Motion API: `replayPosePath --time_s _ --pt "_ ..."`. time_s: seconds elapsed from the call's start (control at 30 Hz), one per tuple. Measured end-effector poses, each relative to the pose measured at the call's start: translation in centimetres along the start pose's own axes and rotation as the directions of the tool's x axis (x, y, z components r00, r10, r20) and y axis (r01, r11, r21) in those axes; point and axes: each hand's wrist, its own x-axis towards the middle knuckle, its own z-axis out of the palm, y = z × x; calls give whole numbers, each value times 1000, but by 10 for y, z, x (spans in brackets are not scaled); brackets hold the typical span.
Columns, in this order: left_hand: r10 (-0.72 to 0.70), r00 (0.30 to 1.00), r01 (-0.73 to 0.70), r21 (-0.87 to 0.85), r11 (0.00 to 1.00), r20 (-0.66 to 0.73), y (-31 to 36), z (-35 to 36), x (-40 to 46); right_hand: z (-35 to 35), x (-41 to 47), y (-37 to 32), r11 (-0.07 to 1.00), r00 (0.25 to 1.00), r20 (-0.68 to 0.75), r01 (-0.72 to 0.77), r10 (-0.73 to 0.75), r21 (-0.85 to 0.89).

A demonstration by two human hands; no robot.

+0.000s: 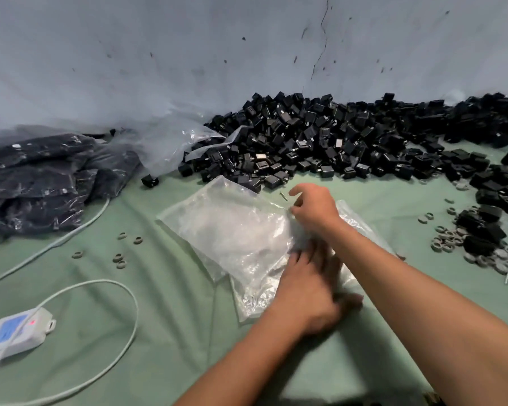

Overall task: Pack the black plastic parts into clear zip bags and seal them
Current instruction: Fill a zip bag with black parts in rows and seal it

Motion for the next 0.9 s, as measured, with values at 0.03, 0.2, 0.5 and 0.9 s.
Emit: replayPosePath --time_s 0.03,0.2,0.5,0.9 --pt "-28 999 28 2 1000 22 -9 1 1 -5 6 4 999 999 -32 -16 17 45" --pt "-57 995 65 -100 993 83 -36 4 1 -14 17 -3 998 998 55 1 3 -64" --pt "-144 982 160 -140 977 120 -77 -11 -28 17 12 -39 998 996 85 21 -16 -53" --pt "-743 621 617 -430 660 -248 -180 -62 -67 45 -65 -62 101 799 201 -310 566 945"
